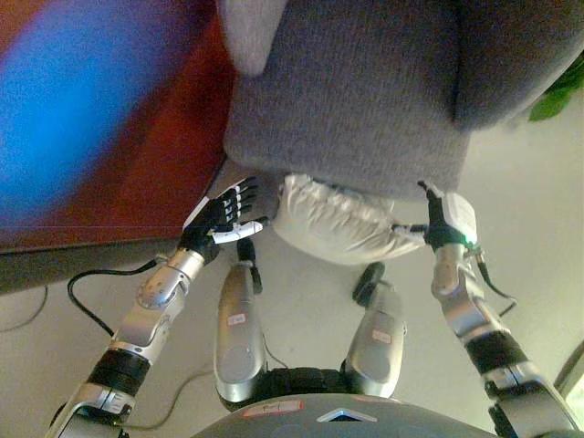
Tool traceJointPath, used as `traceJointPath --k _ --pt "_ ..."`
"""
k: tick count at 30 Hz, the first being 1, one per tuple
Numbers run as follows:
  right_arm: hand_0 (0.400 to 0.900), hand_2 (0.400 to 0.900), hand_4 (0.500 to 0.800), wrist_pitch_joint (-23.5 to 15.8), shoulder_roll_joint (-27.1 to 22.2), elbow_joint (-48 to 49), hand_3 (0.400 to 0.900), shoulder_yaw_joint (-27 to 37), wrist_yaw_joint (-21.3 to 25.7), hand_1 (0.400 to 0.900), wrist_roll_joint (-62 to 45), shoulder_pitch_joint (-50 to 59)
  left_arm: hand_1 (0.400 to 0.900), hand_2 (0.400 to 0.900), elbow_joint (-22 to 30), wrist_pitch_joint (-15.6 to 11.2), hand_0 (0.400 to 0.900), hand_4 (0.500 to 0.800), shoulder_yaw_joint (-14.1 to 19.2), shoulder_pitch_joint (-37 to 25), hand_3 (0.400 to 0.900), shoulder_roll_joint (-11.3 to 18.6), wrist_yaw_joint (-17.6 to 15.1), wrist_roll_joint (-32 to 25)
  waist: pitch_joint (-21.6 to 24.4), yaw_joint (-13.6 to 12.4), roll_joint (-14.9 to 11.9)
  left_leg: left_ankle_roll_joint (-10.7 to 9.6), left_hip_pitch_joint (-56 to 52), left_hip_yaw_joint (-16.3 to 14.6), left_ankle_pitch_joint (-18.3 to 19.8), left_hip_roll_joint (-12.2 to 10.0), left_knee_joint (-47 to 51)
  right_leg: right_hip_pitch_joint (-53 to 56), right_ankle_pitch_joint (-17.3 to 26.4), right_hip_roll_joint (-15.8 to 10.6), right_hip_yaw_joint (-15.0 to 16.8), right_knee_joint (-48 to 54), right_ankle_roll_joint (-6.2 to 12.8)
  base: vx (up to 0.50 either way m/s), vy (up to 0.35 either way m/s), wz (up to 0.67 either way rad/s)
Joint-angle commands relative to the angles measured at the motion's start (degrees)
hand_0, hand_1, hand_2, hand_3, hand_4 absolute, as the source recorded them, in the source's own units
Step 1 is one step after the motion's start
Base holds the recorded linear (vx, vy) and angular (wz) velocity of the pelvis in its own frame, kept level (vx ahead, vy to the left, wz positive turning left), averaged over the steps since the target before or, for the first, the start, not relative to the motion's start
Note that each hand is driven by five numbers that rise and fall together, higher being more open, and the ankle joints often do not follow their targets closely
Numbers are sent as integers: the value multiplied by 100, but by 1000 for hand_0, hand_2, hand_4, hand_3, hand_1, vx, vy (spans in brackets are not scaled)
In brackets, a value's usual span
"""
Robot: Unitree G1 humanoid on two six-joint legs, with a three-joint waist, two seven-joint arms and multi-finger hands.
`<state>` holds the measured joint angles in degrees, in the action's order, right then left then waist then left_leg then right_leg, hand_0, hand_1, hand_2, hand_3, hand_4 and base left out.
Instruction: Pick up the pillow and put it on the sofa.
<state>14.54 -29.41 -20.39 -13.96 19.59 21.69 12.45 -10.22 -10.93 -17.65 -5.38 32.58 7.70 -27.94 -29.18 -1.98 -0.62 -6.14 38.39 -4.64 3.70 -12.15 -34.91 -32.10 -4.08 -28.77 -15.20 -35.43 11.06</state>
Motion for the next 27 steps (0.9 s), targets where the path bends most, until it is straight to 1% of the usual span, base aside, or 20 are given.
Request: traceJointPath --k 1,5,8,9,12,14,16,17,18,19,20,22,24,25,26,27 --pt "900 900 800 141 -488 -44 900 96 381 900 -326 356 900 900 883 -739 900 800 89 -198 900 -41 -293 -176 -48 -125 175 -123 -301 280 434 -568 -46 -800 841 -322 746 169 148 -142 114 -7" --pt "900 900 800 415 -583 -508 900 -31 492 900 -521 1222 900 900 889 -741 900 800 19 -507 900 -109 -495 -345 -62 -171 329 -135 675 354 590 -660 -698 -1728 573 -299 1025 -530 144 -127 120 -4" --pt "900 900 800 400 -661 -1004 900 -74 551 900 -805 1736 900 900 815 -805 900 800 -30 -642 900 -185 -529 -364 -62 -221 455 -123 1235 427 655 -657 -1072 -2255 457 -288 1194 -970 130 -96 122 1" --pt "900 900 800 423 -693 -1269 900 -123 563 900 -876 1987 900 900 787 -808 900 800 -70 -695 900 -209 -559 -390 -62 -262 518 -158 1401 464 864 -682 -1335 -2432 240 -312 1260 -1286 185 -36 107 2" --pt "900 900 800 418 -763 -1706 900 -219 612 900 -1087 2489 900 900 814 -795 900 800 -108 -778 900 -274 -539 -489 -62 -335 629 -142 1899 540 917 -664 -1678 -2906 178 -357 1362 -1574 177 -73 105 6" --pt "900 900 800 445 -790 -2068 900 -263 698 900 -1192 2860 900 900 807 -850 900 800 -159 -828 900 -304 -514 -538 -62 -384 711 -139 2207 588 930 -640 -1887 -3219 151 -364 1451 -1784 158 -98 101 11" --pt "900 900 800 508 -821 -2335 900 -360 838 900 -1315 3122 900 900 788 -935 900 800 -193 -870 900 -333 -489 -610 -62 -429 763 -119 2422 611 917 -628 -2018 -3428 129 -381 1499 -1951 142 -74 66 9" --pt "900 900 800 566 -819 -2460 900 -420 991 900 -1362 3250 900 900 775 -988 900 800 -213 -897 900 -355 -478 -671 -62 -454 790 -107 2554 635 924 -617 -2128 -3557 106 -389 1531 -2072 135 -67 61 12" --pt "900 900 800 679 -810 -2595 900 -459 1144 900 -1474 3397 900 900 793 -1025 900 800 -232 -928 900 -377 -475 -725 -62 -486 827 -90 2699 664 942 -597 -2255 -3706 67 -403 1574 -2222 129 -70 63 14" --pt "900 900 800 817 -778 -2759 900 -497 1190 900 -1592 3561 900 900 798 -1054 900 800 -263 -959 900 -400 -476 -784 -62 -516 857 -88 2829 691 963 -571 -2372 -3817 26 -403 1614 -2329 118 -62 59 15" --pt "900 900 800 941 -720 -2962 900 -540 1147 900 -1612 3690 900 900 790 -1068 900 800 -283 -990 900 -451 -462 -832 -62 -548 892 -84 2933 715 979 -551 -2468 -3909 -14 -416 1648 -2427 104 -44 44 14" --pt "900 900 800 1025 -677 -3367 900 -616 921 900 -1760 3908 900 900 795 -1035 900 800 -323 -1050 900 -527 -434 -910 -62 -612 937 -64 3057 747 997 -519 -2577 -4043 -73 -462 1694 -2575 89 -22 25 18" --pt "900 900 800 1187 -593 -3616 900 -674 603 900 -1842 4070 900 900 845 -956 900 800 -376 -1092 900 -560 -385 -928 -62 -672 954 -61 3181 807 1013 -481 -2664 -4145 -119 -504 1732 -2678 83 -16 -1 18" --pt "900 900 800 1263 -573 -3742 900 -719 339 900 -1866 4152 900 900 848 -925 900 800 -402 -1105 900 -575 -316 -918 -62 -706 956 -65 3247 842 1018 -456 -2711 -4201 -143 -526 1747 -2732 72 -9 -2 17" --pt "400 400 500 1336 -561 -3813 400 -773 134 400 -1856 4207 900 900 852 -906 900 800 -426 -1102 900 -583 -274 -931 -62 -728 954 -69 3285 865 1015 -440 -2728 -4230 -155 -542 1753 -2759 67 -1 -2 17" --pt "400 400 500 1323 -543 -3884 400 -810 -13 400 -1903 4241 900 900 845 -893 900 800 -451 -1103 900 -592 -256 -953 -62 -746 948 -69 3301 872 1000 -428 -2714 -4244 -156 -553 1751 -2768 62 10 -9 15"
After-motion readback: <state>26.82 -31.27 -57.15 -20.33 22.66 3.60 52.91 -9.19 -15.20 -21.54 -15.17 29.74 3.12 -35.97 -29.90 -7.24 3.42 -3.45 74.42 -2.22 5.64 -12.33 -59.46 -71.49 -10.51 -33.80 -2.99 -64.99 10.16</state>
